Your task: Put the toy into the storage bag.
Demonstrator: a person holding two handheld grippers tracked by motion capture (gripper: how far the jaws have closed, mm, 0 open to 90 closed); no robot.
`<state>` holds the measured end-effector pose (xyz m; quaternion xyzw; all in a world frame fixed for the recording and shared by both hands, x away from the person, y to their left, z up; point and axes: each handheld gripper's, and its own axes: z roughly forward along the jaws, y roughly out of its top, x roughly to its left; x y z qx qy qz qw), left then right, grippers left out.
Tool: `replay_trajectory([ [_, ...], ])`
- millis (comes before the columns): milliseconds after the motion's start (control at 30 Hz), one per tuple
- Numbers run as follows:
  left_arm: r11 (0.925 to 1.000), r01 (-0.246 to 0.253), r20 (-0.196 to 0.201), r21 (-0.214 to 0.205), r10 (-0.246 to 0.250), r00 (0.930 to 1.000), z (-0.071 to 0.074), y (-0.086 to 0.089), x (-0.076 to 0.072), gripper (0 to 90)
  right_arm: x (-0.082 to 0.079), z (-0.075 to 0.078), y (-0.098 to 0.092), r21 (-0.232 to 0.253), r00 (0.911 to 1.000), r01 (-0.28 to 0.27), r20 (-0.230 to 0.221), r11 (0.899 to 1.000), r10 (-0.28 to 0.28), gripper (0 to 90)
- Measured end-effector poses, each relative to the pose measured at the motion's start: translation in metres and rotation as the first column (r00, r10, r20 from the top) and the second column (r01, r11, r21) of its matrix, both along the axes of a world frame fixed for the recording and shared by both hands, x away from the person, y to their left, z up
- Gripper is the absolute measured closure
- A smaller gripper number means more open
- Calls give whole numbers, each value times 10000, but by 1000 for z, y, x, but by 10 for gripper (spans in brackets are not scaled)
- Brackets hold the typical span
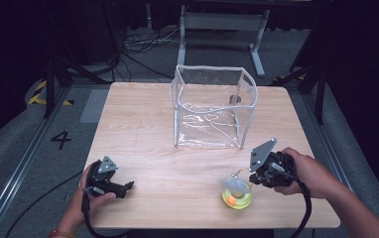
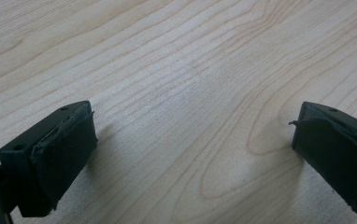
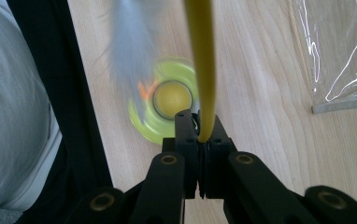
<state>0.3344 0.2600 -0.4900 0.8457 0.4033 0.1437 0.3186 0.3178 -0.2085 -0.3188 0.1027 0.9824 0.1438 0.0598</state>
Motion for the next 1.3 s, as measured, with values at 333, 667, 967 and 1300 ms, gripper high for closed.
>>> replay_trajectory([
  [333, 10000, 26, -21, 1, -26, 10000, 0, 0, 0, 1, 6, 7, -8, -134, 9997, 217, 79, 9997, -215, 881],
  [667, 10000, 40, -18, 10, -40, 10000, 0, 0, 0, 1, 20, 23, -29, -64, 9945, 850, 622, 9964, -845, 882],
  [967, 10000, 34, -22, 2, -34, 10000, 0, 0, 0, 1, 38, 29, -46, 29, 9860, 1511, 703, 9885, -1509, 882],
  [1300, 10000, 36, -20, 3, -36, 10000, 0, 0, 0, 1, 58, 33, -70, 14, 9670, 2413, 842, 9704, -2406, 883],
])
